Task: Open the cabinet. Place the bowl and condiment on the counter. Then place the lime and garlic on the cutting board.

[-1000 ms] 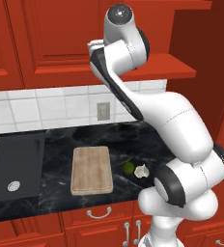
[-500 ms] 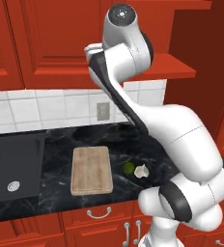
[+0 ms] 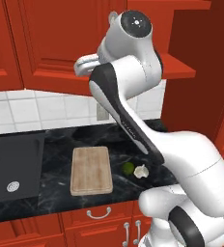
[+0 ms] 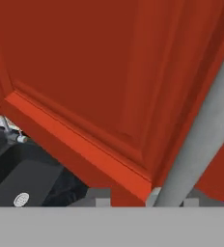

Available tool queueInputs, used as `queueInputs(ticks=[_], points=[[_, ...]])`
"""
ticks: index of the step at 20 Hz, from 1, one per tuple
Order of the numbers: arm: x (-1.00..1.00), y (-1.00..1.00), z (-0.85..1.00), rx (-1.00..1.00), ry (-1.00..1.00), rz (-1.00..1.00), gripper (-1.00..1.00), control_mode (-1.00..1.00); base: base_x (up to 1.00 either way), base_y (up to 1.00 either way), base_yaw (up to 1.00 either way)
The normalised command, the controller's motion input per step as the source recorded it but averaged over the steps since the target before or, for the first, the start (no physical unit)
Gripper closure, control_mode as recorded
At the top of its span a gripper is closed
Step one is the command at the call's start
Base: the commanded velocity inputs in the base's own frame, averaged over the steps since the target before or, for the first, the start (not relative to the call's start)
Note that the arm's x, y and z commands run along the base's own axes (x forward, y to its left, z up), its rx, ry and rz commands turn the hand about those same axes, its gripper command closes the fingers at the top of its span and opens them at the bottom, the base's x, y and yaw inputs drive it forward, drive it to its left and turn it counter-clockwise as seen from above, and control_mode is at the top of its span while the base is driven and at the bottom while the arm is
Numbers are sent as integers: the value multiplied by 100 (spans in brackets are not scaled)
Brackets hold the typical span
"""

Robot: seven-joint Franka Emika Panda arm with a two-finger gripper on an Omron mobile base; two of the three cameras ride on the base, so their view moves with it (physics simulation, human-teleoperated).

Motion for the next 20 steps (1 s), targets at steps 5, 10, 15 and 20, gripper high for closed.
queueInputs(ticks=[5,10,15,20], points=[[-100,99,-15,-1,0,26,100,-100,0,0,0],[-100,100,-11,-10,-2,26,100,-100,0,0,0],[-100,73,0,-5,-2,22,-100,-100,0,0,0],[-100,-9,0,6,-5,18,-100,-100,0,0,0]])
